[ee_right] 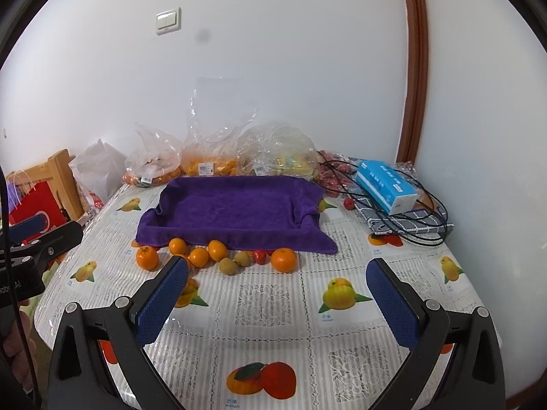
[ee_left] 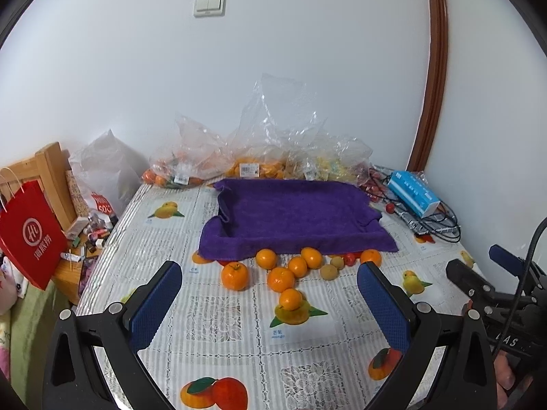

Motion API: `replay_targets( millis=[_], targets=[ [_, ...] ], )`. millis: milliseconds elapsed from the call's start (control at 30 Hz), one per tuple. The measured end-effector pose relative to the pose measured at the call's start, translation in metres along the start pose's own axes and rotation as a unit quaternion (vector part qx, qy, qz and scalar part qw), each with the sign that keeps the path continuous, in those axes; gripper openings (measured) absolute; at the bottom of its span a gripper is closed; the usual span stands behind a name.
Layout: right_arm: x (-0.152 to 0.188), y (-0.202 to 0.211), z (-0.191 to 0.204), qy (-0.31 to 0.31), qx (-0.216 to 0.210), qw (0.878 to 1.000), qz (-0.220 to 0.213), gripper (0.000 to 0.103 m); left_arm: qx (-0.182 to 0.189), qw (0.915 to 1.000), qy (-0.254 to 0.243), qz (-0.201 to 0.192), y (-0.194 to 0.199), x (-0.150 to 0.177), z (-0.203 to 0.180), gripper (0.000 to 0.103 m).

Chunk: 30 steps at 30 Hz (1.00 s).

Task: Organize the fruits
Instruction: 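Close the left tool on a large orange while the right tool grasps another orange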

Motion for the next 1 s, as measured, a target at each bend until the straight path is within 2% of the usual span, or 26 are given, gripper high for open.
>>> replay_targets(
  millis=[167, 333, 533, 700, 800, 967, 1000],
  targets=[
    [0.0, -0.018, -0.001, -0.018, -0.021, 1.0, 0.003, 0.102, -0.004, 0.9998, 0.007, 0.016, -0.019, 0.008, 0.009, 0.103],
    [0.002, -0.04, -0.002, -0.019, -0.023, 0.999, 0.014, 0.102, -0.007, 0.9995, 0.007, 0.031, -0.041, 0.018, 0.019, 0.102],
    [0.016, -0.08, 0.002, -0.014, -0.03, 0.997, 0.065, 0.095, -0.031, 0.9976, 0.025, 0.057, -0.068, 0.031, 0.039, 0.101],
    [0.023, -0.101, 0.002, -0.005, -0.018, 0.998, 0.065, 0.093, -0.04, 0.9961, 0.032, 0.073, -0.093, 0.037, 0.053, 0.101],
    [0.029, -0.117, 0.0, 0.002, -0.01, 0.997, 0.073, 0.092, -0.033, 0.9957, 0.031, 0.081, -0.104, 0.039, 0.056, 0.099],
    [0.037, -0.145, -0.008, -0.017, -0.014, 0.995, 0.096, 0.078, -0.036, 0.994, 0.029, 0.099, -0.126, 0.046, 0.065, 0.097],
    [0.039, -0.15, -0.01, -0.022, -0.018, 0.994, 0.101, 0.076, -0.034, 0.9936, 0.031, 0.103, -0.131, 0.048, 0.068, 0.095]
  ],
)
Point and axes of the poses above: each gripper's, at about its wrist camera, not at the fingertips, and y roughly against the way its jaws point, z to its left, x to its underside, the point moved 8 cm from there along -y, roughly the way its jaws point, and after that the axes turned 1 degree about x, right-handed, at the moved point
